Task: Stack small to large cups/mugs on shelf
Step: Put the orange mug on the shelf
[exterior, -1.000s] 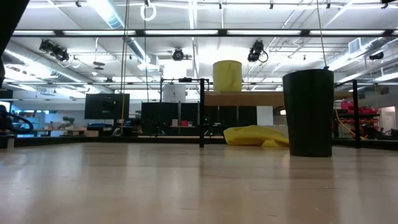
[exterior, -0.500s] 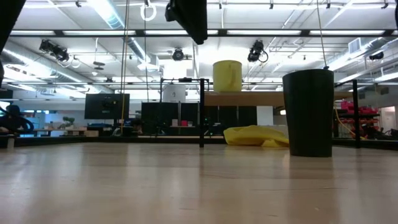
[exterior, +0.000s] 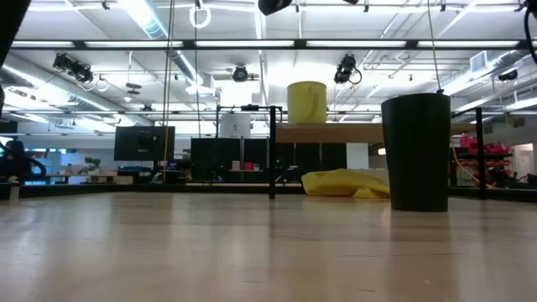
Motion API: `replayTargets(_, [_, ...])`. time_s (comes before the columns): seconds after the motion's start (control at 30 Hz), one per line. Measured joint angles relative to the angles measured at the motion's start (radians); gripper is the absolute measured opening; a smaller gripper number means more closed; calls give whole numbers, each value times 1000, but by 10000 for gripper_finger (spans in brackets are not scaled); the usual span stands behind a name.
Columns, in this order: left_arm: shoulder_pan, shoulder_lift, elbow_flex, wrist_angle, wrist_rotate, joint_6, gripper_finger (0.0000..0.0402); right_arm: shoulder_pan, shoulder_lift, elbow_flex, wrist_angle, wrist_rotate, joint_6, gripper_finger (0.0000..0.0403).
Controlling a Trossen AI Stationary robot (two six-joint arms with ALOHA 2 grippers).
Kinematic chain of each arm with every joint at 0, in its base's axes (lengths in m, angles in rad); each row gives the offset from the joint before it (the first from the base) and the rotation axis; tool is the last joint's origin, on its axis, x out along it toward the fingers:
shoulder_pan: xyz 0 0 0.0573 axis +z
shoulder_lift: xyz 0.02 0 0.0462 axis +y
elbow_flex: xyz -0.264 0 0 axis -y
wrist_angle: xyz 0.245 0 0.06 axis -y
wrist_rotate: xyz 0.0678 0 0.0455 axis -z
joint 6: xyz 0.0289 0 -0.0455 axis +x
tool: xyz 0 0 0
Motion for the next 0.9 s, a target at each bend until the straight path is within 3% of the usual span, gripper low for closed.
replayTargets(0.23, [6,0,0,12,-8,-198,79,110,38,70,-70,0,20,3])
replayTargets(0.53, [-66,77,1,34,-8,-135,69,363,238,66,-64,28,404,4])
replayTargets(0.63, [-83,103,0,57,-11,-120,71,378,280,66,-64,53,453,9])
replayTargets(0.9, [-99,132,0,68,-22,-123,68,352,308,66,-84,53,362,15])
